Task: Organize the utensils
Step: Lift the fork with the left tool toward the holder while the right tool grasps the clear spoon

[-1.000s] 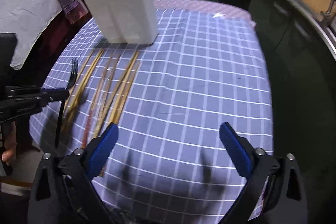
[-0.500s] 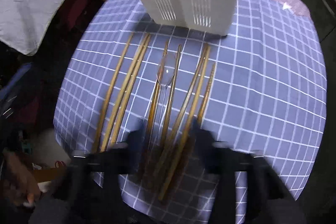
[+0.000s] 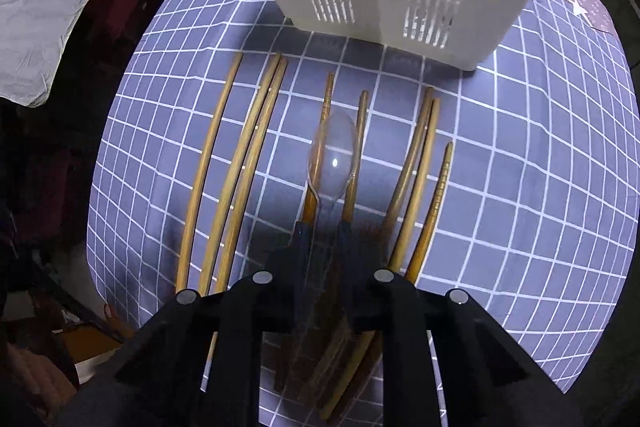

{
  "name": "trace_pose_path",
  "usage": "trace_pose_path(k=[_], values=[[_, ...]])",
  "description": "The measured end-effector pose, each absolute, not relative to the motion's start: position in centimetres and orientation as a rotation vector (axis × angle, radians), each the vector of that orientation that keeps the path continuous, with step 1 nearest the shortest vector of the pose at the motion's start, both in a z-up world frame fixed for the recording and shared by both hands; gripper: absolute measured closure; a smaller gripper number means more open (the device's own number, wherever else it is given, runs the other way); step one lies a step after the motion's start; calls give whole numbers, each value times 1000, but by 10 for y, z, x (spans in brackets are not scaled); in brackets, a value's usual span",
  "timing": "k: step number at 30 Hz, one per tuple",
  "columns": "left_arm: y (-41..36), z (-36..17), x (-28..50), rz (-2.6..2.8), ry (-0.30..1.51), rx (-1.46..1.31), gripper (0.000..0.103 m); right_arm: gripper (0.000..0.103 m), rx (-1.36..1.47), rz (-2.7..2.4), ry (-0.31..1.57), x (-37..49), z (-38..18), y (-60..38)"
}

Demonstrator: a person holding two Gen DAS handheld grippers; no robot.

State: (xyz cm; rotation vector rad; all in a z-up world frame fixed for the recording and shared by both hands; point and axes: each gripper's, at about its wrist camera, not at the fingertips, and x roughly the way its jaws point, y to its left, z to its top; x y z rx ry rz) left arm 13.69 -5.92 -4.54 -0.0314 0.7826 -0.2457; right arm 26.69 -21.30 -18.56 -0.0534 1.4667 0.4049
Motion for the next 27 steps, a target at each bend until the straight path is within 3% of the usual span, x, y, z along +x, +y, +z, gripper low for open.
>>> trace_pose_path(k=[6, 9, 11, 27], values=[[-56, -51, 138, -246, 805, -30, 94, 88, -102, 391, 1473, 265, -189, -204], [-55, -53, 138, -250, 811, -26, 94, 96, -119, 384, 1473, 264, -188, -202], [-55, -53, 138, -253, 812, -28, 94, 97, -110, 394, 1477, 264, -189, -202], [-64, -49, 135, -262, 809, 3, 94, 90, -83, 395, 1499, 268, -188, -208]])
